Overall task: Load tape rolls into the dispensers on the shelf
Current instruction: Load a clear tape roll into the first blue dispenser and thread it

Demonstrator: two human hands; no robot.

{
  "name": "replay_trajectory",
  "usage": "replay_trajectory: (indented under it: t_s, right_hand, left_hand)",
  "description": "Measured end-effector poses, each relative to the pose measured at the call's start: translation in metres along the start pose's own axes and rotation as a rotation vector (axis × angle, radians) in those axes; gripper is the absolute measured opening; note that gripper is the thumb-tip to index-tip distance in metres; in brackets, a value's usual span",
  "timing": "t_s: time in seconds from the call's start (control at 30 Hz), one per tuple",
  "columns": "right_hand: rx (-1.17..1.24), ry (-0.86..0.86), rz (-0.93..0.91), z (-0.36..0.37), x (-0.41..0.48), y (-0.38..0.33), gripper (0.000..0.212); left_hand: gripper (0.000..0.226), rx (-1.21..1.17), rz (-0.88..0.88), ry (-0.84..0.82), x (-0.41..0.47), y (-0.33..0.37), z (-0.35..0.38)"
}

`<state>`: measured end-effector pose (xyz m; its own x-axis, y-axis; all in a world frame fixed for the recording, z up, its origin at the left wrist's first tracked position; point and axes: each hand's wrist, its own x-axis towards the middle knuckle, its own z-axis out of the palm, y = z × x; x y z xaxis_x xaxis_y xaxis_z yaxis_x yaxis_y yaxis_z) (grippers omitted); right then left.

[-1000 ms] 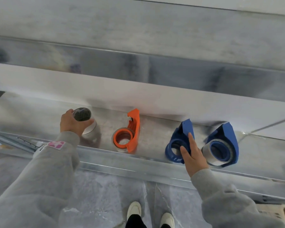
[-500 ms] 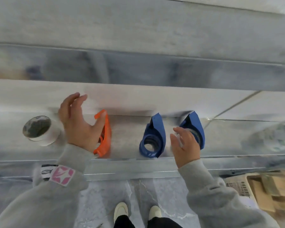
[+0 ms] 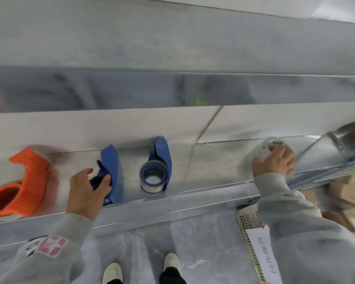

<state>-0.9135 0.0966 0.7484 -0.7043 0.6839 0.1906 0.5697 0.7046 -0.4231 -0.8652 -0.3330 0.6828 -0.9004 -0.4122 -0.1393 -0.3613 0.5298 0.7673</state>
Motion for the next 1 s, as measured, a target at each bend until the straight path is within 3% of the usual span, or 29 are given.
replay_trajectory:
  t_s: [0.1, 0.23, 0.37, 0.5, 0.6, 0.7, 0.8, 0.9, 1.0]
  right_hand:
    - [-0.086, -0.073, -0.048, -0.001, 0.031, 0.027, 0.061]
    - [-0.347, -0.29, -0.16, 0.003, 0.057, 0.048, 0.047]
    - [-0.438, -0.325, -0.192, 0.002, 0.065, 0.048, 0.035]
    - [-0.338, -0.297, -0.224, -0.016, 0.055, 0.034, 0.028]
    - [-0.17, -0.203, -0.437, -0.028, 0.018, 0.011, 0.017]
    - [0.061, -0.069, -0.817, -0.026, -0.046, -0.017, 0.03]
    - [0.255, -0.034, -1.158, -0.018, -0.114, -0.052, 0.018]
    - [0.326, -0.004, -1.412, -0.002, -0.167, -0.081, 0.016]
    - [0.338, 0.003, -1.58, 0.014, -0.198, -0.098, 0.016]
  left_hand:
    - [0.056, 0.087, -0.071, 0.065, -0.001, 0.0, 0.009]
    - [0.055, 0.092, -0.125, 0.104, 0.001, -0.003, 0.013]
    - [0.053, 0.135, -0.122, 0.12, -0.001, -0.003, 0.018]
    - [0.054, 0.141, -0.11, 0.225, -0.004, -0.001, 0.01]
    - [0.06, 0.114, -0.024, 0.35, -0.013, 0.006, -0.008]
    - [0.061, -0.037, 0.116, 0.365, -0.022, 0.019, -0.025]
    - [0.047, -0.357, 0.213, 0.146, -0.035, 0.048, -0.038]
    - [0.043, -0.658, 0.11, -0.219, -0.04, 0.064, -0.047]
    - [0.052, -0.82, 0.019, -0.428, -0.039, 0.063, -0.061]
